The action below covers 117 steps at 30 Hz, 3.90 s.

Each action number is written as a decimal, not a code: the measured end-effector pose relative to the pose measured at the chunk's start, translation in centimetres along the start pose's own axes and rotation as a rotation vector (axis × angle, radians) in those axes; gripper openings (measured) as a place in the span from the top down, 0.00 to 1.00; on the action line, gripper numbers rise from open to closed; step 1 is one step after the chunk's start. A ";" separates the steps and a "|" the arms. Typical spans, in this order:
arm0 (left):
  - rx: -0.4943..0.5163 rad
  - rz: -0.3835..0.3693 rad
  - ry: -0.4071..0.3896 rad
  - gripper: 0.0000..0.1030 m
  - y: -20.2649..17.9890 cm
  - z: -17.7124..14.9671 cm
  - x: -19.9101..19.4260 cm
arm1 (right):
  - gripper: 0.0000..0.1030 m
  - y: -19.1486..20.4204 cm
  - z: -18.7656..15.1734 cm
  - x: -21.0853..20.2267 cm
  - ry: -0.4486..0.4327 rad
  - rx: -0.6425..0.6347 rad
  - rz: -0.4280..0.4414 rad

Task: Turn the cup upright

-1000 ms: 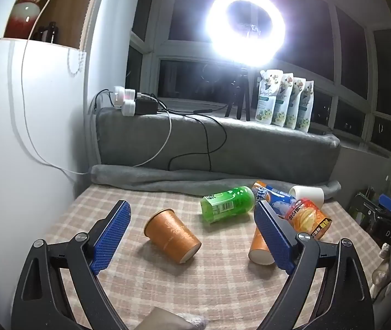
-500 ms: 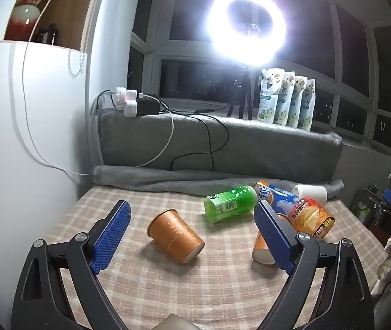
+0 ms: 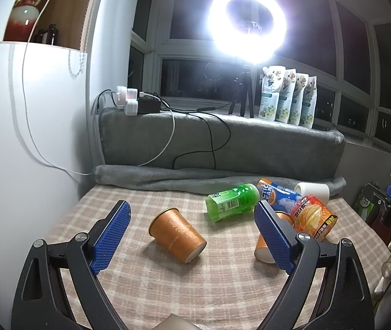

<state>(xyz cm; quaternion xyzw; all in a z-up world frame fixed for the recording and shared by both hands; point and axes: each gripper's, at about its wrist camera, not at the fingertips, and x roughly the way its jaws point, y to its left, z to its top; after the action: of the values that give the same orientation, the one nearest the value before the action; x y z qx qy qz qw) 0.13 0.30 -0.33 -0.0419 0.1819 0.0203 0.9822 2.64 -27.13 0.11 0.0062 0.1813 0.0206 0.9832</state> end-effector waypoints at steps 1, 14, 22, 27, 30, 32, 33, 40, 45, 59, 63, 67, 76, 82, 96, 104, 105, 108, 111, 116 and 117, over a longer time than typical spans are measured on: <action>-0.001 0.000 0.000 0.11 0.0 0.0 0.0 | 0.00 0.0 0.0 0.0 0.000 0.000 0.000; -0.001 0.000 0.001 0.11 0.0 0.0 0.0 | 0.00 0.0 -0.1 0.0 -0.002 0.001 0.000; 0.000 -0.001 0.003 0.11 0.0 -0.1 0.1 | 0.00 -0.3 0.1 -0.2 -0.001 0.002 0.001; -0.002 -0.002 0.004 0.11 0.1 -0.1 0.1 | 0.00 -0.2 0.0 -0.1 0.000 0.001 0.003; -0.002 -0.002 0.004 0.11 0.0 -0.1 0.1 | 0.00 -0.2 0.0 0.0 -0.001 0.001 0.002; -0.001 -0.001 0.004 0.11 0.0 -0.1 0.1 | 0.00 -0.2 0.1 0.0 0.001 0.002 0.003; -0.002 -0.001 0.004 0.11 0.0 -0.1 0.1 | 0.00 -0.2 0.1 0.0 0.002 0.004 0.005; -0.007 0.001 0.007 0.11 0.0 -0.4 0.3 | 0.00 0.0 -0.9 0.4 0.008 0.003 0.006; -0.006 0.001 0.007 0.11 0.0 -0.4 0.3 | 0.00 0.2 -0.8 0.5 0.011 0.004 0.008; -0.021 0.002 0.019 0.11 0.4 -0.6 0.7 | 0.00 0.9 -0.7 1.2 0.029 -0.009 0.024; -0.030 0.005 0.024 0.11 0.7 -0.7 0.7 | 0.00 1.2 -0.4 1.7 0.049 -0.015 0.050; -0.045 0.003 0.046 0.11 1.3 -1.0 0.8 | 0.00 1.9 -0.2 2.7 0.082 -0.036 0.099; -0.119 -0.037 0.163 0.11 3.5 -2.9 1.5 | 0.00 6.2 0.5 6.9 0.245 -0.118 0.339; -0.167 -0.028 0.223 0.11 4.9 -4.3 1.3 | 0.00 11.0 0.4 10.2 0.365 -0.172 0.497; -0.242 0.005 0.248 0.11 7.8 -5.7 0.7 | 0.00 21.2 -1.9 16.9 0.663 -0.280 0.684; -0.266 -0.001 0.270 0.11 8.4 -6.4 0.8 | 0.05 25.4 -2.9 18.6 0.747 -0.389 0.710; -0.267 0.000 0.270 0.11 8.5 -6.4 0.8 | 0.06 25.8 -3.2 18.8 0.759 -0.400 0.707; -0.268 0.004 0.265 0.11 8.7 -6.3 0.7 | 0.09 26.4 -3.9 19.3 0.785 -0.415 0.691; -0.272 0.008 0.263 0.11 9.0 -6.4 0.7 | 0.17 26.8 -4.3 19.7 0.806 -0.425 0.687; -0.279 0.011 0.266 0.11 9.2 -6.5 0.8 | 0.40 26.7 -4.6 20.3 0.842 -0.406 0.681; -0.279 0.011 0.267 0.11 9.2 -6.5 0.7 | 0.40 26.6 -4.6 20.4 0.844 -0.396 0.683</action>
<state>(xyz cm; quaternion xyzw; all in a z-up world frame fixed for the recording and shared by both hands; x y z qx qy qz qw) -2.01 8.89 -7.33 -0.1790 0.3063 0.0451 0.9339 19.01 0.33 -10.94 -0.1286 0.5381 0.3712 0.7457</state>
